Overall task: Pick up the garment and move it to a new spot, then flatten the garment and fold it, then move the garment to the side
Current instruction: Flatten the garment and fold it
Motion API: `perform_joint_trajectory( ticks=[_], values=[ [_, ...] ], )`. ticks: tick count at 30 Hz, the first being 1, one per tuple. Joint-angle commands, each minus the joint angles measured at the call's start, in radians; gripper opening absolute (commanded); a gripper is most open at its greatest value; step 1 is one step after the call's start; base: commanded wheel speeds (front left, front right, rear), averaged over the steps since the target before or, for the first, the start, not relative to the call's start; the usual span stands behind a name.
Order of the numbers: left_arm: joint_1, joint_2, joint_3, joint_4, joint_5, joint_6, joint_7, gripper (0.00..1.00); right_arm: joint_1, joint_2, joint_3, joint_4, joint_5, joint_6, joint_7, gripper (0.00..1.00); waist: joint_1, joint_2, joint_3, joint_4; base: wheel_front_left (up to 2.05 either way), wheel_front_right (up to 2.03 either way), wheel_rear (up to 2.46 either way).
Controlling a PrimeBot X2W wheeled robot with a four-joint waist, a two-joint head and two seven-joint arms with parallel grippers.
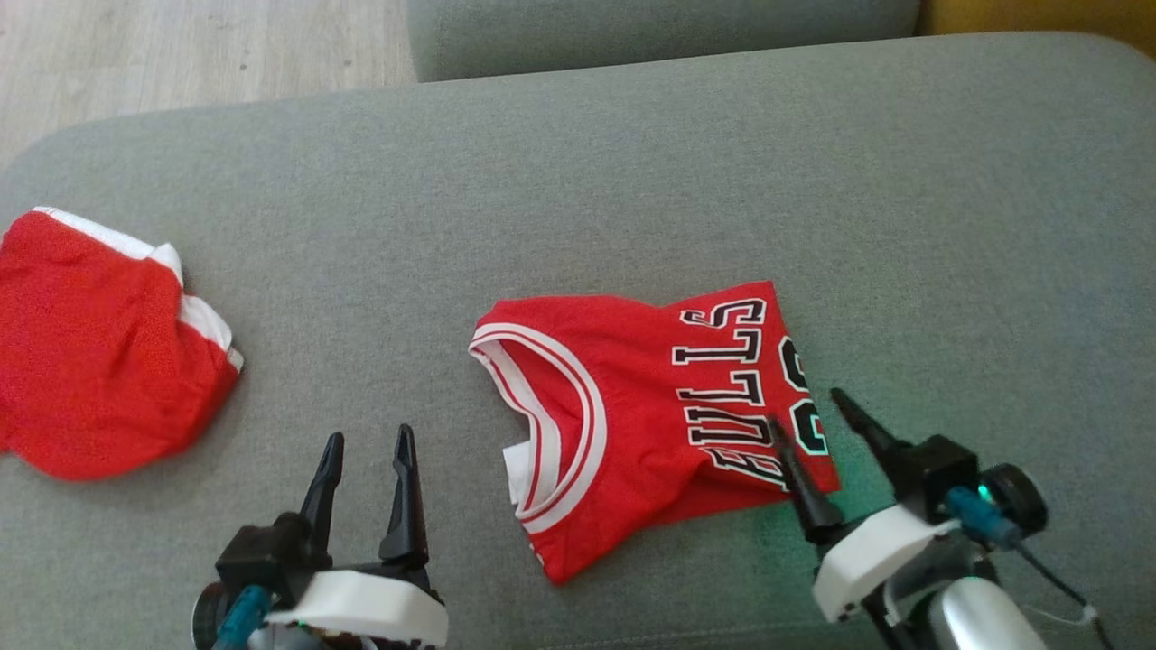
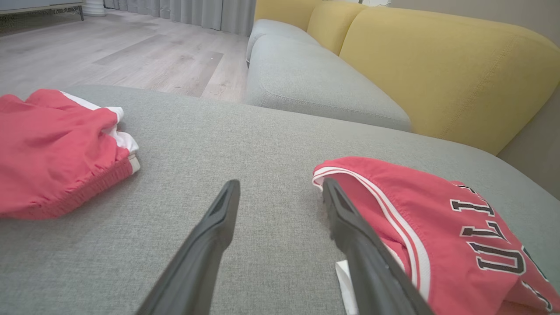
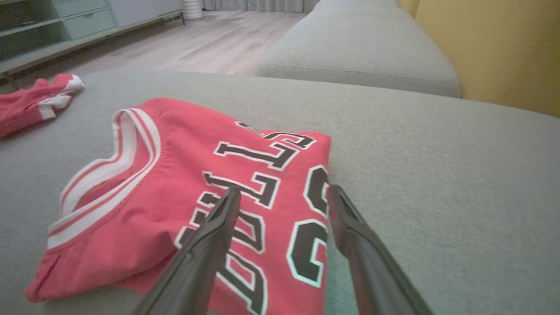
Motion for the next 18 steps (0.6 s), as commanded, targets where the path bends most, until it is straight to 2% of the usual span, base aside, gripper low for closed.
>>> perform_joint_trajectory(
  ticks=[1,2,3,4,13,18],
  values=[
    [-0.029,-0.003,0.028,-0.026,0.007,-0.001,-0.012,1.0,-0.033,0.006,0.026,-0.034,-0.007,0.007,-0.013,0.99,0.0,0.0,0.002,0.002,0.0,0.0,0.0],
    [-0.031,-0.003,0.025,-0.027,0.007,-0.001,-0.012,1.0,-0.04,0.014,0.032,-0.029,-0.004,0.007,-0.017,0.64,0.0,0.0,0.004,0.003,0.0,0.0,0.0],
    [-0.034,-0.003,0.022,-0.028,0.007,0.0,-0.012,1.0,-0.05,0.021,0.038,-0.021,-0.002,0.007,-0.02,0.08,0.0,0.0,0.007,0.005,0.0,0.0,0.0],
    [-0.037,-0.003,0.019,-0.028,0.007,0.0,-0.012,1.0,-0.061,0.028,0.046,-0.009,0.001,0.007,-0.019,0.0,0.0,0.0,0.009,0.007,0.0,0.0,0.0],
    [-0.071,-0.003,-0.019,-0.025,0.001,0.002,-0.012,1.0,-0.179,0.06,0.16,0.221,0.017,0.007,-0.047,0.0,0.0,0.0,0.043,0.043,0.0,0.0,0.0],
    [-0.07,-0.003,-0.017,-0.025,0.003,0.007,-0.012,1.0,-0.193,0.063,0.259,0.323,0.051,0.007,-0.056,0.0,0.0,0.0,0.051,0.058,0.0,0.0,0.0]
  ],
)
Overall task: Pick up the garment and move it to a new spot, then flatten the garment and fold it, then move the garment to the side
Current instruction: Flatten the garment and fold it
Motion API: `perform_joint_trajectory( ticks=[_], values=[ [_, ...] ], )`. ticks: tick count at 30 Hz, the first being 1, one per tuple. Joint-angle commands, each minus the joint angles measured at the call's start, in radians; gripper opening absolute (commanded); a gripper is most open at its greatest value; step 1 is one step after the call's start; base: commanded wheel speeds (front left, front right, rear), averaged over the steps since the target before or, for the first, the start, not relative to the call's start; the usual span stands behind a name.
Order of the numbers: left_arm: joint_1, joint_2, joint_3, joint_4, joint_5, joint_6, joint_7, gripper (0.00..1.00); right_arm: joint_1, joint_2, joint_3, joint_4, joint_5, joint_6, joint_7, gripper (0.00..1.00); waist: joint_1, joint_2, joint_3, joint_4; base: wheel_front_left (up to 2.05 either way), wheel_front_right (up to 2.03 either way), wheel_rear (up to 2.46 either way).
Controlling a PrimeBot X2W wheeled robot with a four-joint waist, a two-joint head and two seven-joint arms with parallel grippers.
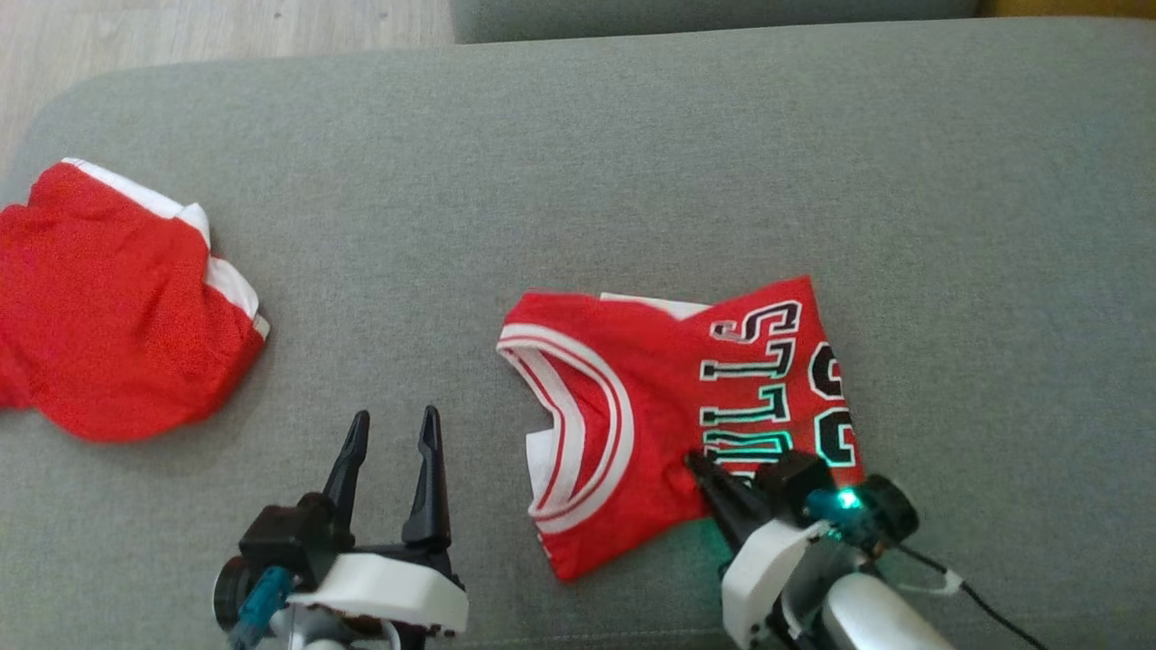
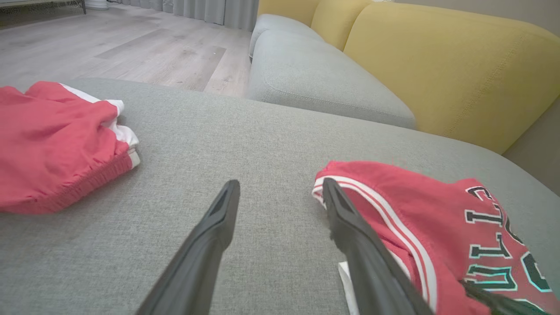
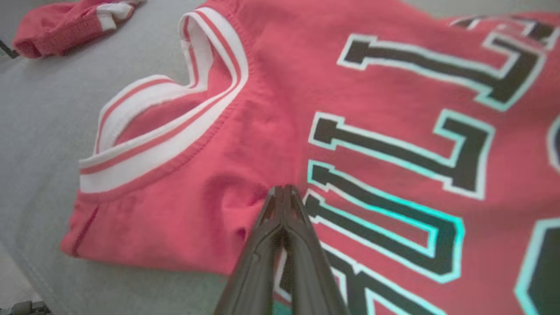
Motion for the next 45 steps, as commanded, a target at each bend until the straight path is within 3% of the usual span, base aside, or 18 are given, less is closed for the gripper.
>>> perform_joint_trajectory(
  ticks=[1,8,19,27,34,35,37,38,39,45],
  values=[
    [-0.027,-0.003,0.032,-0.029,0.005,0.006,-0.012,1.0,-0.021,0.004,0.052,0.0,0.019,0.007,-0.01,0.0,0.0,0.0,0.004,0.003,0.0,0.0,0.0],
    [-0.02,-0.003,0.046,-0.031,0.013,0.004,-0.012,1.0,-0.022,-0.036,0.098,0.049,0.054,0.007,-0.022,0.0,0.0,0.0,0.011,-0.004,0.0,0.0,0.0],
    [-0.006,-0.003,0.042,-0.026,0.014,0.004,-0.012,1.0,-0.003,-0.011,-0.108,0.021,-0.021,0.007,-0.06,0.0,0.0,0.0,-0.014,-0.044,0.0,0.0,0.0],
    [0.004,-0.003,0.043,-0.022,0.012,0.004,-0.012,1.0,0.044,0.008,-0.161,0.021,-0.05,0.007,0.012,0.0,0.0,0.0,-0.041,-0.064,0.0,0.0,0.0],
    [0.037,-0.003,0.068,-0.013,0.025,-0.01,-0.012,1.0,0.091,0.014,-0.216,-0.021,-0.07,0.007,-0.007,0.0,0.0,0.0,-0.088,-0.082,0.0,0.0,0.0],
    [0.044,-0.003,0.073,-0.011,0.027,-0.013,-0.012,1.0,0.098,0.014,-0.229,-0.036,-0.073,0.007,-0.019,0.18,0.0,0.0,-0.096,-0.084,0.0,0.0,0.0],
    [0.057,-0.003,0.083,-0.012,0.032,-0.017,-0.012,1.0,0.114,0.016,-0.262,-0.072,-0.078,0.007,-0.043,0.41,0.0,0.0,-0.112,-0.087,0.0,0.0,0.0],
    [0.062,-0.003,0.087,-0.013,0.033,-0.019,-0.012,1.0,0.122,0.016,-0.28,-0.094,-0.081,0.007,-0.056,0.75,0.0,0.0,-0.119,-0.089,0.0,0.0,0.0],
    [0.068,-0.003,0.091,-0.014,0.035,-0.02,-0.012,1.0,0.13,0.017,-0.301,-0.121,-0.086,0.007,-0.075,1.0,0.0,0.0,-0.127,-0.091,0.0,0.0,0.0],
    [0.102,-0.003,0.111,-0.03,0.053,-0.029,-0.012,1.0,0.195,0.021,-0.408,-0.267,-0.106,0.007,-0.162,1.0,0.0,0.0,-0.159,-0.09,0.0,0.0,0.0]
  ],
)
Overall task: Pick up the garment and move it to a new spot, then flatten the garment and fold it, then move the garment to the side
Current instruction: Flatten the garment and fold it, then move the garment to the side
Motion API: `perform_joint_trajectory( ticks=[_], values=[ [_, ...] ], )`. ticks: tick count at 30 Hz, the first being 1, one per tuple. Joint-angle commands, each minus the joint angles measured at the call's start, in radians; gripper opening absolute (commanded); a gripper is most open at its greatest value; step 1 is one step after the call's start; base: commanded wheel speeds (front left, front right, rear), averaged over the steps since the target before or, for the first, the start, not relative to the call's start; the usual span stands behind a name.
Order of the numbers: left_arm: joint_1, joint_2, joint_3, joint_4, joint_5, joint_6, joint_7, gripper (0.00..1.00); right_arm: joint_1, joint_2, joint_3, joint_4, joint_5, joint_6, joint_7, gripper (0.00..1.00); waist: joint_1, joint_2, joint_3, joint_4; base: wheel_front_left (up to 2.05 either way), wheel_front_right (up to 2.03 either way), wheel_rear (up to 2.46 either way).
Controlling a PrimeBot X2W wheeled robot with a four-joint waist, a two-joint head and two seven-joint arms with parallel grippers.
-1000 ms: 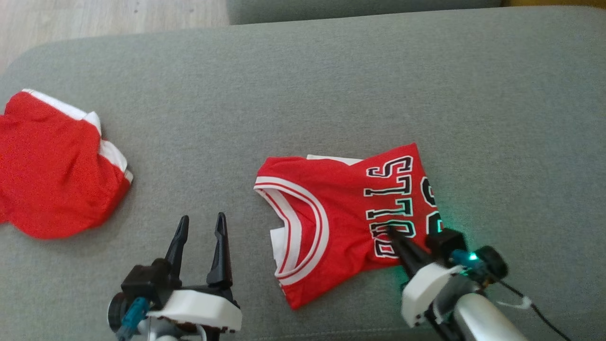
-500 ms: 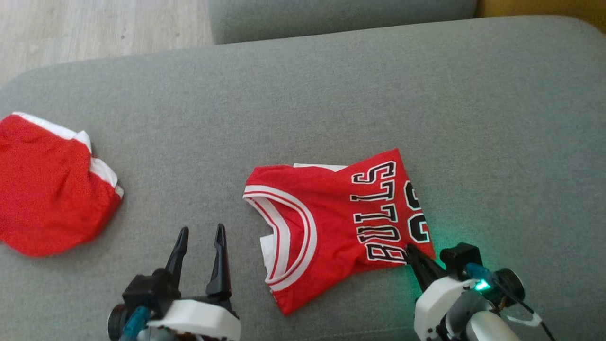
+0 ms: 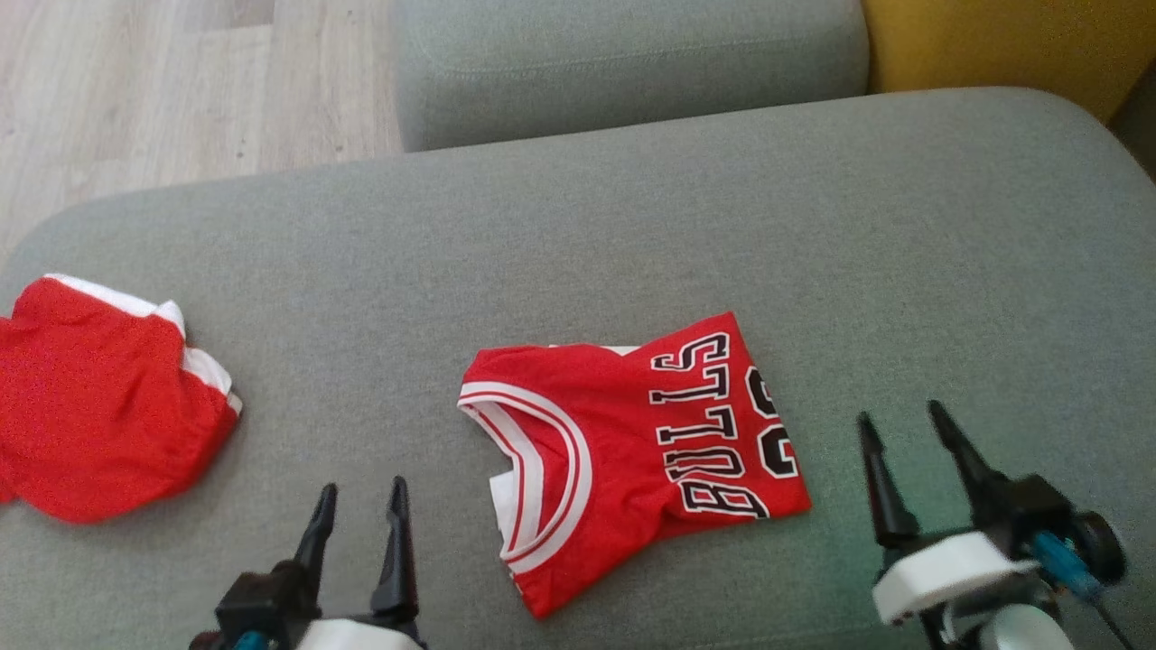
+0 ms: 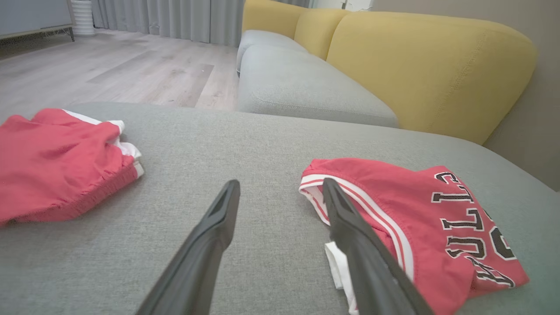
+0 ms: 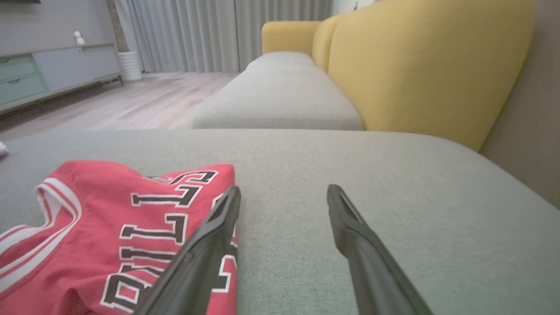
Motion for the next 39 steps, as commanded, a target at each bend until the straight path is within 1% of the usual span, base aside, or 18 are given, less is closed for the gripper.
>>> perform_joint_trajectory(
  ticks=[1,6,9,14,17,19,21,26,31,36,39],
  values=[
    [-0.019,-0.005,0.043,-0.037,0.012,-0.002,-0.012,1.0,-0.003,0.006,0.007,-0.049,-0.002,0.007,-0.023,1.0,0.0,0.0,-0.007,0.004,0.0,0.0,0.0],
    [0.01,-0.005,0.079,-0.054,0.036,-0.006,-0.012,1.0,0.052,-0.007,-0.021,-0.084,0.001,0.007,-0.055,1.0,0.0,0.0,-0.023,0.023,0.0,0.0,0.0],
    [0.019,-0.005,0.092,-0.065,0.042,-0.007,-0.012,1.0,0.073,-0.019,-0.025,-0.069,0.003,0.007,-0.062,1.0,0.0,0.0,-0.026,0.039,0.0,0.0,0.0],
    [0.02,-0.005,0.094,-0.072,0.042,-0.009,-0.012,1.0,0.077,-0.019,-0.024,-0.042,0.01,0.007,-0.065,1.0,0.0,0.0,-0.025,0.055,0.0,0.0,0.0],
    [0.015,-0.005,0.092,-0.077,0.038,-0.007,-0.012,1.0,0.06,-0.014,-0.01,-0.03,0.044,0.007,-0.05,1.0,0.0,0.0,-0.016,0.063,0.0,0.0,0.0],
    [0.01,-0.005,0.09,-0.081,0.036,-0.005,-0.012,1.0,0.033,-0.013,0.015,-0.021,0.078,0.007,-0.013,1.0,0.0,0.0,-0.006,0.068,0.0,0.0,0.0],
    [0.003,-0.005,0.085,-0.083,0.034,-0.003,-0.012,1.0,-0.007,-0.018,0.044,-0.008,0.117,0.007,0.047,1.0,0.0,0.0,0.006,0.071,0.0,0.0,0.0],
    [-0.031,-0.005,0.058,-0.083,0.032,-0.001,-0.012,1.0,-0.146,-0.072,0.147,0.042,0.228,0.007,0.236,1.0,0.0,0.0,0.052,0.09,0.0,0.0,0.0],
    [-0.07,-0.005,0.031,-0.074,0.025,0.001,-0.012,1.0,-0.256,-0.12,0.193,0.127,0.284,0.007,0.39,1.0,0.0,0.0,0.089,0.117,0.0,0.0,0.0],
    [-0.09,-0.005,0.015,-0.067,0.019,0.006,-0.012,1.0,-0.312,-0.148,0.26,0.191,0.377,0.007,0.506,1.0,0.0,0.0,0.112,0.139,0.0,0.0,0.0],
    [-0.096,-0.005,0.013,-0.065,0.016,0.011,-0.012,1.0,-0.331,-0.162,0.265,0.211,0.416,0.007,0.537,1.0,0.0,0.0,0.121,0.145,0.0,0.0,0.0]
  ],
)
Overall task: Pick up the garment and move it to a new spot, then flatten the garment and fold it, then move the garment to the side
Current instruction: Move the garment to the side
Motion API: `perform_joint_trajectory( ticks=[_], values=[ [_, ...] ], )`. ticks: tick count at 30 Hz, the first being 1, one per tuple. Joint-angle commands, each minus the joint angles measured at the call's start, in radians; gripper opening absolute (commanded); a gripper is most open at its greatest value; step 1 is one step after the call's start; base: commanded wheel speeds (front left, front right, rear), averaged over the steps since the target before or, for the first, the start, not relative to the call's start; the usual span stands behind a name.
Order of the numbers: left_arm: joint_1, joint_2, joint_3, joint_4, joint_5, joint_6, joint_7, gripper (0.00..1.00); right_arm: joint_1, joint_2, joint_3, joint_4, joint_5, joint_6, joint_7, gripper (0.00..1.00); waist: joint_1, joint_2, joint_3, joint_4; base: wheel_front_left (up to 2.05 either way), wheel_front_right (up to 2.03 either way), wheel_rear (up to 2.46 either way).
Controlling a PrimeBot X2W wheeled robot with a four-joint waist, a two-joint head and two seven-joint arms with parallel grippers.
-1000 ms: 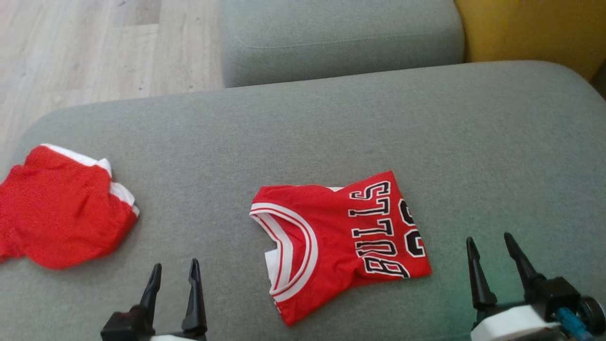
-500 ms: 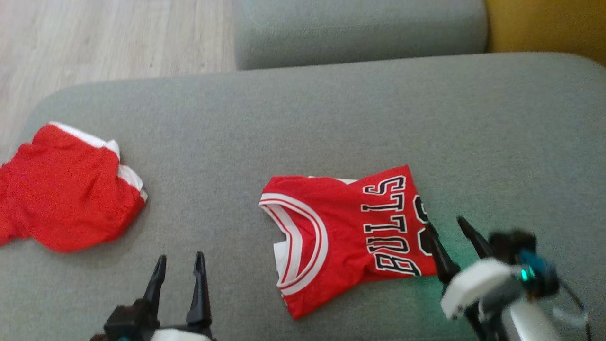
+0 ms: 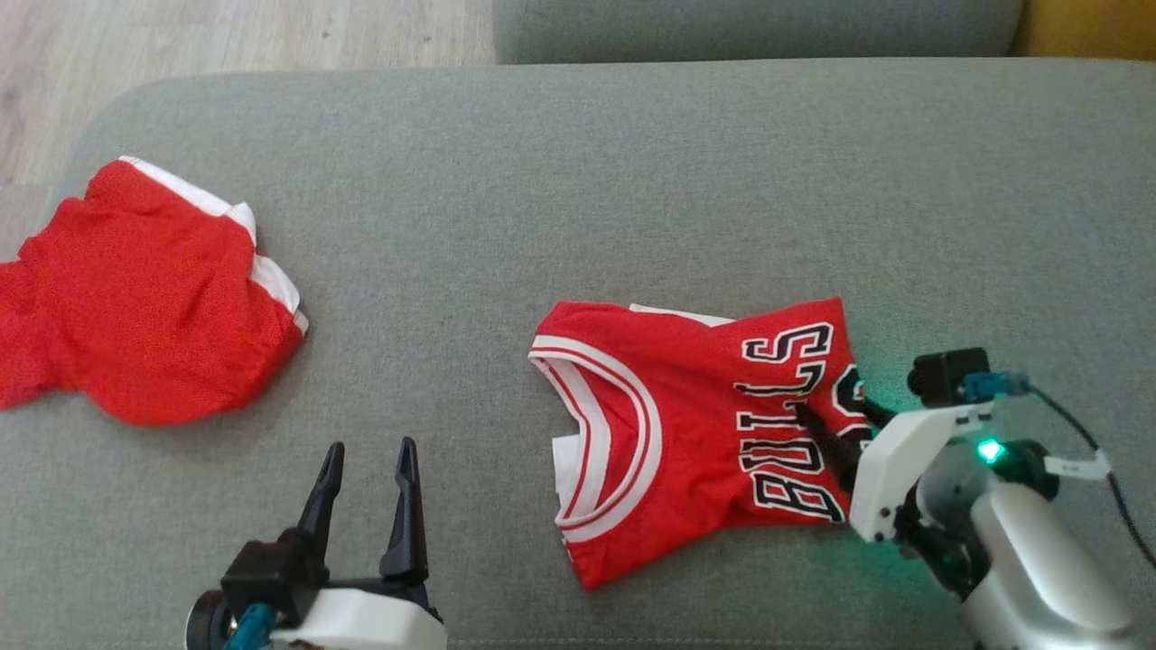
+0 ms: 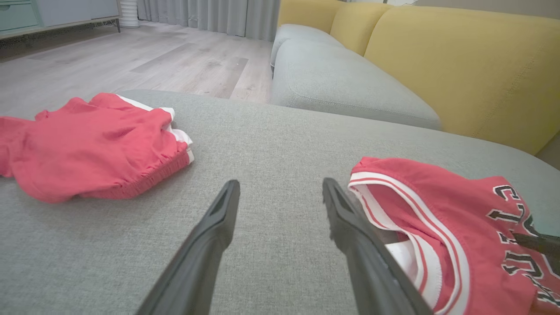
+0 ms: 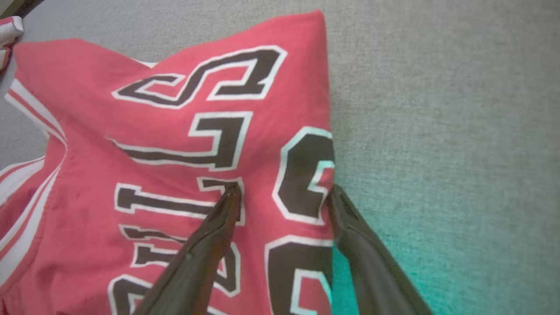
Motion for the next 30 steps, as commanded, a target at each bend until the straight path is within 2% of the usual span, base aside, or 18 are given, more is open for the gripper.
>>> perform_joint_trajectory(
  ticks=[1,2,3,6,11,19,20,21,22,25,27,30],
  values=[
    [-0.05,-0.005,0.03,-0.029,-0.006,0.008,-0.012,1.0,-0.047,-0.021,0.009,-0.02,0.007,0.007,-0.003,0.9,0.0,0.0,0.005,0.001,0.0,0.0,0.0],
    [-0.051,-0.005,0.031,-0.031,-0.006,0.01,-0.012,1.0,-0.055,-0.024,-0.003,-0.014,0.009,0.007,-0.005,0.42,0.0,0.0,0.01,-0.001,0.0,0.0,0.0],
    [-0.051,-0.005,0.031,-0.032,-0.008,0.01,-0.012,1.0,-0.063,-0.023,-0.016,-0.007,0.013,0.007,-0.008,0.0,0.0,0.0,0.014,-0.006,0.0,0.0,0.0],
    [-0.054,-0.005,0.026,-0.033,-0.009,0.011,-0.012,1.0,-0.092,-0.019,-0.044,0.008,0.038,0.007,-0.013,0.0,0.0,0.0,0.03,-0.025,0.0,0.0,0.0],
    [-0.077,-0.005,0.016,-0.035,-0.007,0.007,-0.012,1.0,-0.167,-0.051,-0.095,0.042,0.048,0.007,-0.056,0.0,0.0,0.0,0.065,-0.066,0.0,0.0,0.0],
    [-0.119,-0.005,0.019,-0.038,0.028,-0.009,-0.012,1.0,-0.353,-0.201,-0.185,0.122,-0.037,0.007,-0.102,0.0,0.0,0.0,0.147,-0.132,0.0,0.0,0.0],
    [-0.119,-0.005,0.019,-0.038,0.028,-0.009,-0.012,1.0,-0.353,-0.201,-0.185,0.122,-0.037,0.007,-0.102,0.0,0.0,0.0,0.147,-0.132,0.0,0.0,0.0],
    [-0.126,-0.005,0.023,-0.037,0.04,-0.016,-0.012,1.0,-0.388,-0.254,-0.209,0.145,-0.083,0.007,-0.117,0.0,0.0,0.0,0.163,-0.141,0.0,0.0,0.0],
    [-0.126,-0.005,0.023,-0.037,0.04,-0.016,-0.012,1.0,-0.388,-0.254,-0.209,0.145,-0.083,0.007,-0.117,0.0,0.0,0.0,0.163,-0.141,0.0,0.0,0.0],
    [-0.133,-0.005,0.03,-0.043,0.054,-0.024,-0.012,1.0,-0.435,-0.319,-0.263,0.184,-0.146,0.007,-0.137,0.0,0.0,0.0,0.188,-0.152,0.0,0.0,0.0],
    [-0.141,-0.005,0.033,-0.046,0.065,-0.031,-0.012,1.0,-0.474,-0.369,-0.313,0.219,-0.225,0.007,-0.153,0.0,0.0,0.0,0.209,-0.156,0.0,0.0,0.0],
    [-0.147,-0.005,0.029,-0.05,0.07,-0.034,-0.012,1.0,-0.507,-0.408,-0.377,0.255,-0.309,0.007,-0.177,0.0,0.0,0.0,0.224,-0.153,0.0,0.0,0.0]
  ],
)
